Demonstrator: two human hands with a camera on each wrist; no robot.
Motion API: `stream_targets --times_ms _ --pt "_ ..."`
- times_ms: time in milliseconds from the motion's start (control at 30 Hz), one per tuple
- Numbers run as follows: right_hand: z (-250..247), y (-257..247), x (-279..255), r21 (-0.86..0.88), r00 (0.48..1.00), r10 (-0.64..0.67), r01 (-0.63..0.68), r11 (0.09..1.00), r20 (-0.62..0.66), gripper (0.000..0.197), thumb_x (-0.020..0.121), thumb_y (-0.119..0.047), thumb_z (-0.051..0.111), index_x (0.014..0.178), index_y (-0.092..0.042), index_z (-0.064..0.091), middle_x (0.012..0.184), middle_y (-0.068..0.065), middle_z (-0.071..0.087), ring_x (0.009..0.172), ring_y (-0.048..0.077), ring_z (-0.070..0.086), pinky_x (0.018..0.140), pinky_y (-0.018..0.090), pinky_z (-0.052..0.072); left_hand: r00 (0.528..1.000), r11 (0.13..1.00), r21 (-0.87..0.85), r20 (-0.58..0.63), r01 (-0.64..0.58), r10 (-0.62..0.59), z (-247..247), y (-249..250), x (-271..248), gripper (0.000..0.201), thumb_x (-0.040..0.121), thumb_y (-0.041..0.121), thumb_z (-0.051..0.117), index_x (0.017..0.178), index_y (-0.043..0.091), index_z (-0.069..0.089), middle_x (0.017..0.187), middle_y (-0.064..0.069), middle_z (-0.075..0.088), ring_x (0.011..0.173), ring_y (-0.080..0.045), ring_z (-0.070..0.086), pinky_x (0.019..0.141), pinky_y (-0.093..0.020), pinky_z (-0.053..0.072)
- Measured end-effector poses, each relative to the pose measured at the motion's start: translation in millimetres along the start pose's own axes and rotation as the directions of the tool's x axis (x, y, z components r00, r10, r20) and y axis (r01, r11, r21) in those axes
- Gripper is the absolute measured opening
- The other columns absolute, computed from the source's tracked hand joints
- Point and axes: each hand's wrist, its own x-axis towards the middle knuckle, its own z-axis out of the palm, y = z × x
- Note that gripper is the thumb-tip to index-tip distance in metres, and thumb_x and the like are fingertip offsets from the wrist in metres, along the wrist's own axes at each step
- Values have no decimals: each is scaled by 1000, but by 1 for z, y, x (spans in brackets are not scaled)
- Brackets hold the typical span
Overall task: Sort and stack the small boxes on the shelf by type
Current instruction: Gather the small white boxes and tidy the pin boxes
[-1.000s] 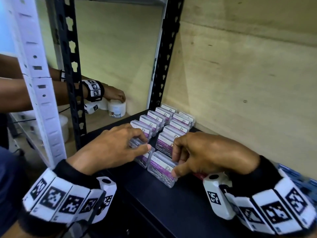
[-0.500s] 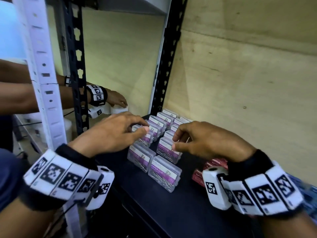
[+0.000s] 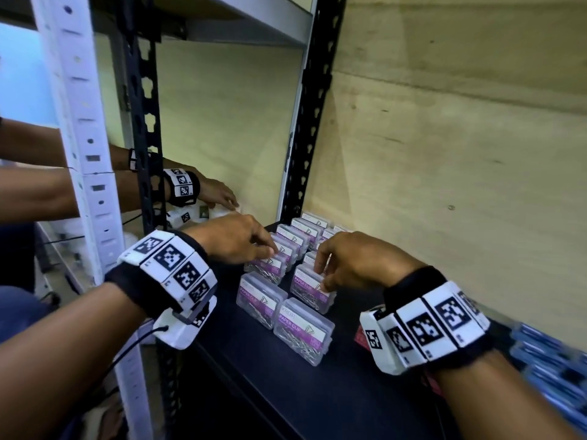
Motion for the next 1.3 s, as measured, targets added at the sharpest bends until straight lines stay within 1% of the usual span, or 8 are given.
stream_targets --times_ms 200,367,533,667,733,967,1167,1300 --pt "-2 4 -11 67 999 -11 8 998 42 20 81 -25 80 97 -30 69 98 -11 70 94 10 64 85 26 48 999 1000 -20 41 -6 6 -1 11 -10 28 95 48 53 119 41 65 106 24 58 90 4 49 84 -18 34" --pt "-2 5 -20 93 998 -20 14 996 58 22 80 -28 81 100 -28 72 101 -11 73 94 9 66 86 28 51 996 999 1 80 -49 49 -1 20 -20 29 96 49 51 120 40 65 113 24 59 90 6 49 74 -12 35" --pt "-2 6 -28 142 994 -28 13 990 110 19 81 -26 80 98 -28 72 98 -10 74 92 9 67 89 31 53 994 998 10 91 -60 59 0 24 -24 28 95 51 51 117 41 65 122 20 61 101 0 53 88 -20 38" --pt "-1 7 -33 182 991 -38 14 983 131 18 81 -26 80 98 -28 72 96 -11 73 88 6 66 83 28 52 992 997 -1 99 -72 72 0 25 -26 25 95 50 52 113 41 66 107 22 61 95 3 55 88 -21 43" --pt "0 7 -34 191 990 -45 18 981 136 18 81 -25 80 97 -28 72 94 -11 73 85 4 64 80 27 50 991 997 4 106 -81 80 0 26 -27 23 95 50 52 111 42 66 105 21 63 94 3 57 87 -21 45" --pt "0 5 -40 188 988 -53 25 982 143 20 83 -28 78 102 -28 71 96 -10 74 88 5 67 89 30 53 992 997 2 107 -72 71 1 27 -30 19 94 52 53 105 45 66 110 19 64 101 0 58 95 -31 49" --pt "2 5 -41 186 990 -66 42 982 124 22 84 -28 77 104 -27 71 101 -10 74 93 6 68 92 32 53 992 999 -4 112 -49 49 0 35 -29 23 94 48 54 109 36 67 109 19 62 93 4 54 89 -25 45" --pt "3 5 -40 173 989 -85 62 983 125 22 85 -28 76 107 -27 70 101 -9 74 92 6 67 88 28 53 990 999 -21 134 -32 35 -1 35 -25 22 94 48 55 108 35 66 105 21 60 93 3 54 84 -21 41"
